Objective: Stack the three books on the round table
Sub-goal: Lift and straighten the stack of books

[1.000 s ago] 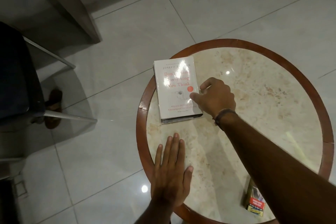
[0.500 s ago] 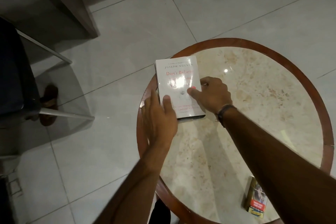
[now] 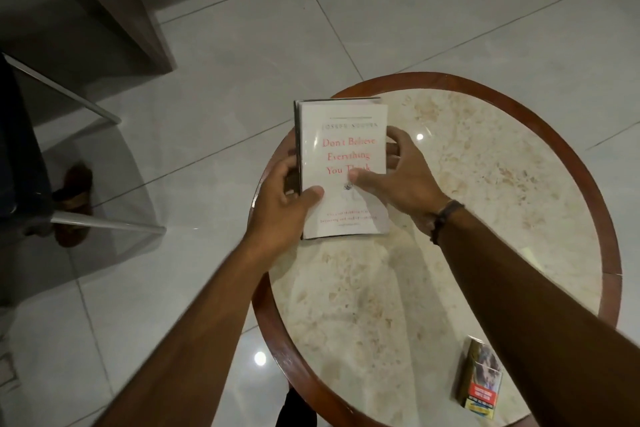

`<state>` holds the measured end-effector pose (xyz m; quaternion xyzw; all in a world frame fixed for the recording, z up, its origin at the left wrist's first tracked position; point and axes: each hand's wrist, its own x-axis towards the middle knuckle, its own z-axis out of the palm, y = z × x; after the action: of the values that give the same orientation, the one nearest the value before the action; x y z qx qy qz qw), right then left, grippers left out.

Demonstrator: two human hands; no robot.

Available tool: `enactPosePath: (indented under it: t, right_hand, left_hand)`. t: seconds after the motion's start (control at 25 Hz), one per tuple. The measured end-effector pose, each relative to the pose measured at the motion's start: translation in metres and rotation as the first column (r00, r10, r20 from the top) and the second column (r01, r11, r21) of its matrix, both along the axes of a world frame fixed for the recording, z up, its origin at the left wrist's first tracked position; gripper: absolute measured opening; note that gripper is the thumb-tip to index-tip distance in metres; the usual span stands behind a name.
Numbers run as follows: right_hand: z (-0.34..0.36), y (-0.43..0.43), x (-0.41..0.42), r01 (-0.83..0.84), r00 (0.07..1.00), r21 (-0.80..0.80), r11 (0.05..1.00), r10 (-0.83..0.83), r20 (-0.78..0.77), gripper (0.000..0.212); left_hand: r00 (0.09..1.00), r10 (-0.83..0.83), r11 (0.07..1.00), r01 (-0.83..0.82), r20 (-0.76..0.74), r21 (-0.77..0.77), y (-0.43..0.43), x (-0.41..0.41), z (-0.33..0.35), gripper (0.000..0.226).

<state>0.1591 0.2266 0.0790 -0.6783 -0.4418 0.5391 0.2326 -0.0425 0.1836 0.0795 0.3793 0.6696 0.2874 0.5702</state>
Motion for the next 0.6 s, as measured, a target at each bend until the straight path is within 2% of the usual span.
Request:
enactPosePath:
  t: [0.12, 0.2, 0.28, 0.32, 0.4, 0.48, 0.6]
  right_hand:
    - [0.019, -0.016, 0.008, 0.006, 0.979, 0.12, 0.993, 0.019, -0.204, 0.056]
    - [0.029, -0.03, 0.009, 0.011, 0.981, 0.345, 0.939, 0.057, -0.186, 0.05]
    - [0.026, -0.043, 0.003, -0.005, 0.987, 0.507, 0.862, 0.086, -0.137, 0.051]
    - [0.021, -0.05, -0.002, -0.018, 0.99, 0.531, 0.847, 0.089, -0.108, 0.051]
    - [0.006, -0.058, -0.01, -0.024, 0.994, 0.471, 0.882, 0.071, -0.081, 0.051]
    - [-0.006, -0.059, -0.011, -0.006, 0.994, 0.413, 0.911, 0.052, -0.1, 0.054]
    - [-0.02, -0.061, -0.004, 0.034, 0.994, 0.463, 0.886, 0.019, -0.11, 0.055]
  left_hand:
    - [1.0, -0.002, 0.99, 0.002, 0.001, 0.144, -0.014, 0.0, 0.001, 0.048]
    - [1.0, 0.018, 0.949, -0.009, -0.026, 0.317, -0.022, 0.0, 0.001, 0.056]
    - [0.999, 0.033, 0.921, -0.02, -0.027, 0.39, -0.029, 0.004, -0.002, 0.062]
    - [0.999, 0.043, 0.934, -0.034, -0.018, 0.355, -0.033, 0.009, -0.005, 0.064]
    - [0.995, 0.046, 0.964, -0.022, -0.086, 0.264, -0.04, 0.021, -0.008, 0.065]
    - [0.991, 0.018, 0.962, 0.018, -0.13, 0.273, -0.043, 0.024, -0.012, 0.064]
    - [0.989, 0.009, 0.946, 0.041, -0.151, 0.321, -0.041, 0.021, -0.017, 0.067]
